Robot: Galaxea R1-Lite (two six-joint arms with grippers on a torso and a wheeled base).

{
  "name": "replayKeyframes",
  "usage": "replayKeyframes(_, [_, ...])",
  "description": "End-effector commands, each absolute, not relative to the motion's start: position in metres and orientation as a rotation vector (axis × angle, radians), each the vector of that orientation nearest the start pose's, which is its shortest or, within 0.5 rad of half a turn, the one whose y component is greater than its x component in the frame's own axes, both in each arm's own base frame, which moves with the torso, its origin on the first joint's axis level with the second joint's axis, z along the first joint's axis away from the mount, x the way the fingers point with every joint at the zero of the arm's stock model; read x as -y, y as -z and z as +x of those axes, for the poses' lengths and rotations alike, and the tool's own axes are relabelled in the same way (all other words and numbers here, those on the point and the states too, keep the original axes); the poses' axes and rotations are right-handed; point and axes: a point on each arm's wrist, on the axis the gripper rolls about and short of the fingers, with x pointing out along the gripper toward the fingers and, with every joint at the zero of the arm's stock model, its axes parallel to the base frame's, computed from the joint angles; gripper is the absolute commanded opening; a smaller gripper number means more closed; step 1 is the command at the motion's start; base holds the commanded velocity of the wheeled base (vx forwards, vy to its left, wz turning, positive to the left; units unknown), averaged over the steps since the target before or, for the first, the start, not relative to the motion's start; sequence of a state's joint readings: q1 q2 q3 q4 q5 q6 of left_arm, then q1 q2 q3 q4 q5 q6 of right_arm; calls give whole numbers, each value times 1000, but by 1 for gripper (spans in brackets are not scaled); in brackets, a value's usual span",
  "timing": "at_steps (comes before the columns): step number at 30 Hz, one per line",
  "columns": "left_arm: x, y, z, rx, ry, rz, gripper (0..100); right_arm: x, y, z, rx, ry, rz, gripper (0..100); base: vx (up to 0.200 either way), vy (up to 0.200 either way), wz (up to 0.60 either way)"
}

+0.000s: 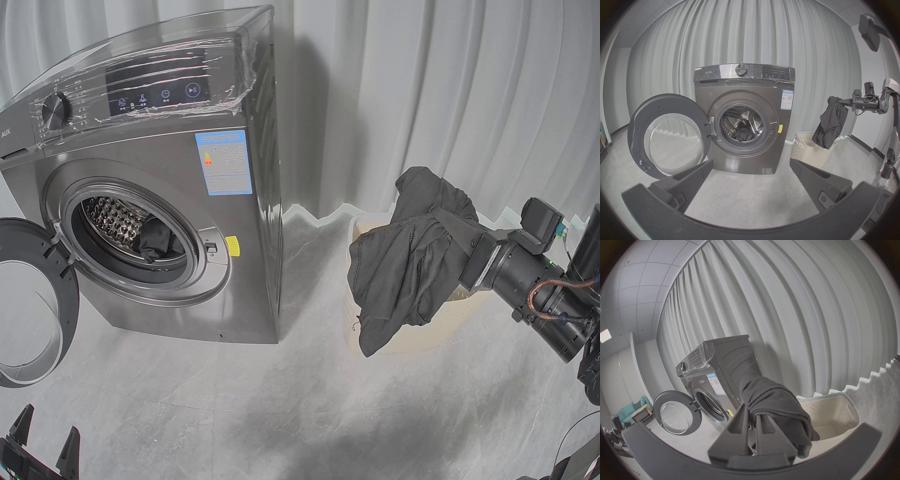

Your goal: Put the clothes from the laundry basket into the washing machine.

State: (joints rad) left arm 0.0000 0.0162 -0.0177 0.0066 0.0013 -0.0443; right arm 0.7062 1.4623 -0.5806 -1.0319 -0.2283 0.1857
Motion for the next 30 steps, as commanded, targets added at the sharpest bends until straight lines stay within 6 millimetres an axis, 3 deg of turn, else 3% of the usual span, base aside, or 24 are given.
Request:
replayKeyframes(1, [0, -76, -23, -6, -2, -44, 100, -153, -225, 183, 85, -498, 246, 0, 0, 200, 0])
replayKeyframes(12, [0, -76, -23, -5, -2, -44, 100, -152, -227, 181, 91, -502, 249, 0, 0, 200, 0])
replayKeyframes(18, [0, -76, -23, -5, -2, -44, 100, -152, -226, 181, 88, -515, 246, 0, 0, 0, 0])
replayKeyframes(30, [0, -76, -23, -5, -2, -44, 100, -152, -223, 181, 78, -516, 241, 0, -200, 0, 0])
